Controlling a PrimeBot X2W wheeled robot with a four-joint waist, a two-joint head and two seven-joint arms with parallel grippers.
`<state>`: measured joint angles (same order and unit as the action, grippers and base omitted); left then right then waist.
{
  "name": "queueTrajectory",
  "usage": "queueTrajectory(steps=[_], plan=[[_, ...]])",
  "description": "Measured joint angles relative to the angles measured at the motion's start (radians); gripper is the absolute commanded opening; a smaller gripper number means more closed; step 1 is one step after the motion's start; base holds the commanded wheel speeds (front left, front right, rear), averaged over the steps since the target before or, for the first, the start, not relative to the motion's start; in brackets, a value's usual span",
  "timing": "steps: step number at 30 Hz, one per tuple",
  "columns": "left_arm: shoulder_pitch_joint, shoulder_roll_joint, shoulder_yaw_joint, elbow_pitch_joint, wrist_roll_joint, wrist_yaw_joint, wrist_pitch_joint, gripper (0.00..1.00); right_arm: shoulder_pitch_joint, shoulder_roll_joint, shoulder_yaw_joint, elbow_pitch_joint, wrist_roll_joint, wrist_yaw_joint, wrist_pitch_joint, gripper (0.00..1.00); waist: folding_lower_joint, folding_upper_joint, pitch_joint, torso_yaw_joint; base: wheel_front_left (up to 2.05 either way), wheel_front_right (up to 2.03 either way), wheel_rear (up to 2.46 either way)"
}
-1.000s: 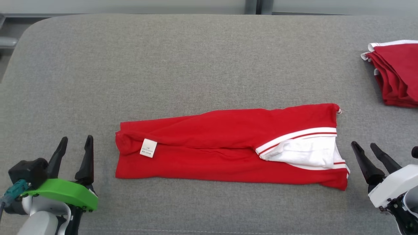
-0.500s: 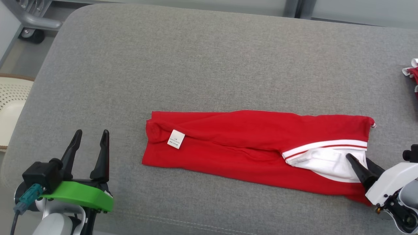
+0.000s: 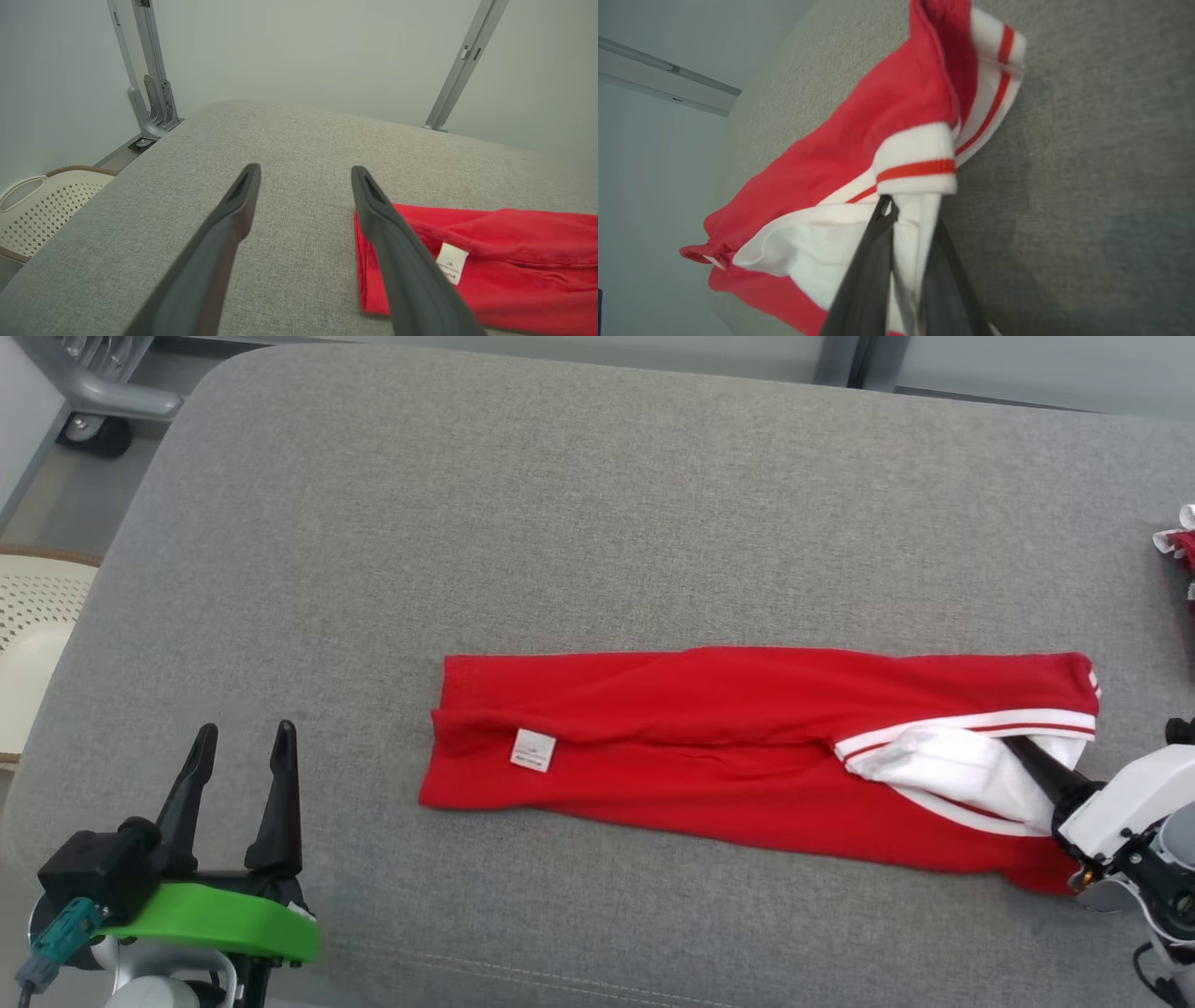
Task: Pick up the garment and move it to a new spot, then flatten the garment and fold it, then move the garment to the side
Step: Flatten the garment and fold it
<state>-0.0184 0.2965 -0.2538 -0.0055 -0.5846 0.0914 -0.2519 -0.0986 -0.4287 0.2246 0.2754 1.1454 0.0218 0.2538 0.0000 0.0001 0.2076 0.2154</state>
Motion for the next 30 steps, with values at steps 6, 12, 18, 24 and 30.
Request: queueTrajectory(steps=[6, 12, 18, 24, 30], plan=[[0.005, -0.023, 0.029, -0.037, 0.000, 0.000, 0.000, 1.00, 0.000, -0.089, -0.075, 0.012, 0.040, 0.004, 0.035, 0.00, 0.0000, 0.0000, 0.004, -0.032, 0.00, 0.00, 0.00], [0.016, -0.030, 0.033, -0.049, 0.007, 0.000, 0.000, 1.00, 0.002, -0.167, -0.163, -0.059, 0.134, 0.024, 0.086, 0.00, 0.0000, 0.0000, 0.005, -0.064, 0.00, 0.00, 0.00], [0.034, -0.032, 0.040, -0.064, 0.012, -0.001, 0.000, 1.00, -0.037, -0.172, -0.085, -0.283, 0.177, 0.061, 0.203, 0.00, 0.0000, 0.0000, 0.008, -0.088, 0.00, 0.00, 0.00], [0.036, -0.036, -0.007, -0.062, 0.035, -0.025, 0.000, 1.00, -0.084, -0.125, 0.085, -0.441, 0.149, 0.061, 0.294, 0.00, 0.0000, 0.0000, 0.027, -0.093, 0.00, 0.00, 0.00], [0.002, -0.053, -0.045, -0.048, 0.039, -0.056, 0.000, 1.00, -0.139, -0.025, 0.200, -0.465, 0.053, 0.014, 0.306, 0.00, 0.0000, 0.0000, 0.046, -0.069, 0.00, 0.00, 0.00]])
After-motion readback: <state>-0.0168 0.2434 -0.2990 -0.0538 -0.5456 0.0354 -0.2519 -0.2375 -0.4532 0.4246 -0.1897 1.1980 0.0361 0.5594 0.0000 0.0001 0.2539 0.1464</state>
